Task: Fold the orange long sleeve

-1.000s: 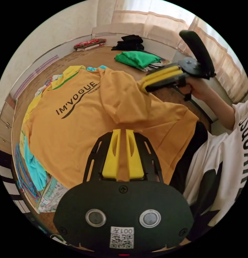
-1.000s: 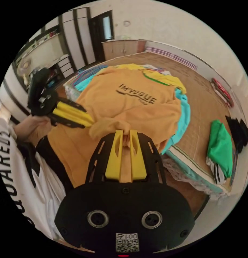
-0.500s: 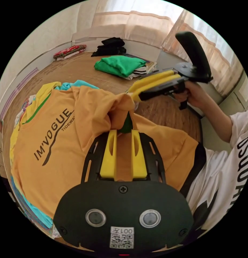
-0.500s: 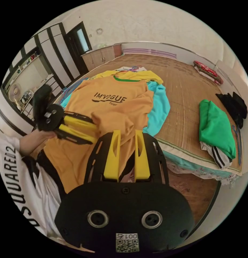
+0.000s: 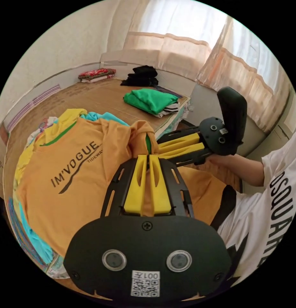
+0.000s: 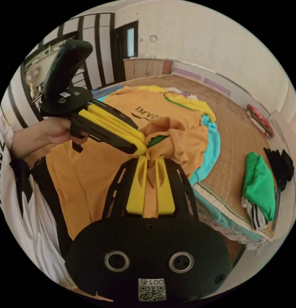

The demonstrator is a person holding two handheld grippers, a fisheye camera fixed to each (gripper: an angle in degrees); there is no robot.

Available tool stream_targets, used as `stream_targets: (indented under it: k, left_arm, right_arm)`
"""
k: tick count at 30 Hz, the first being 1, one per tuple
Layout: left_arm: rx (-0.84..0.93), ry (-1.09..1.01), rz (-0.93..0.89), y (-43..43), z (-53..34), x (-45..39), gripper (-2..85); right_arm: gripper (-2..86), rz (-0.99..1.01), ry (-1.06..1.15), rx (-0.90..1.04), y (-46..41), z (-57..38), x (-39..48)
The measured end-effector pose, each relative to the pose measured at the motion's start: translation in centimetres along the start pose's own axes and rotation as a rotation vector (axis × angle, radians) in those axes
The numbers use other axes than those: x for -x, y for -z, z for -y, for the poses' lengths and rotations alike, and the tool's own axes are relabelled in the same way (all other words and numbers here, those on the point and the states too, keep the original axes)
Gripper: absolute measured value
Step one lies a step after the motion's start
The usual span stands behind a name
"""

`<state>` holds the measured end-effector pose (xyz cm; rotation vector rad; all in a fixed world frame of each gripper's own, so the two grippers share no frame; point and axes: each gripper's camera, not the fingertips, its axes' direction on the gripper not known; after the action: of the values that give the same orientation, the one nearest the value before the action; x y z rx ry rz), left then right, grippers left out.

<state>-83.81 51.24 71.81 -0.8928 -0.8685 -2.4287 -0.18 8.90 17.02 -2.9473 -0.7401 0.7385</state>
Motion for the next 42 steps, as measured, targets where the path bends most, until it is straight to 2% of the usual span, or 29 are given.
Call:
stream_targets:
  k: [5,9,12,17,21,25,28,31,33,34,39,42]
  left_arm:
    - [-0.034,-0.080,0.111,5.8,-0.7,-2.5,-0.8]
    - [0.009,-0.086,0.174,8.7,-1.5,-4.0,-0.9]
    - [0.076,-0.045,0.227,10.6,-2.7,-5.0,-0.9]
    - [0.277,0.092,0.236,11.8,-5.8,-4.7,-0.9]
    - [0.426,0.216,0.225,10.1,-8.5,-2.6,-1.0]
    - [0.476,0.294,0.131,7.6,-10.0,-1.3,-1.0]
    - [0.581,0.272,0.179,7.8,-9.5,-1.1,-1.0]
    - [0.701,0.251,0.317,9.0,-8.6,-0.3,-1.0]
    - [0.634,0.249,0.397,10.1,-7.0,0.6,-0.9]
    - [0.533,0.243,0.419,10.7,-5.5,1.4,-0.9]
    - [0.198,0.080,0.508,7.4,3.5,4.7,-0.3]
    - [0.091,-0.004,0.434,2.0,10.5,7.7,3.3]
  right_arm:
    - [2.9,0.027,0.204,-0.127,3.9,2.1,3.7]
    - [2.5,0.059,0.391,-0.114,5.4,4.1,7.1]
    - [2.3,0.162,0.511,-0.087,5.6,6.0,9.9]
    - [2.9,0.489,0.545,0.015,2.5,9.1,14.9]
    - [4.8,0.578,0.592,0.115,-0.4,9.1,18.1]
    - [6.8,0.494,0.592,0.151,-0.1,8.1,17.8]
    - [7.4,0.320,0.465,0.152,1.0,7.7,13.8]
    - [7.8,0.070,0.286,0.170,1.0,7.5,8.1]
    - [8.4,-0.059,0.212,0.187,0.4,7.3,5.0]
    - [9.1,-0.113,0.180,0.209,-0.3,7.3,3.4]
    - [11.1,-0.151,0.169,0.255,-4.2,7.3,0.3]
    - [11.6,-0.148,0.191,0.285,-6.1,7.2,0.0]
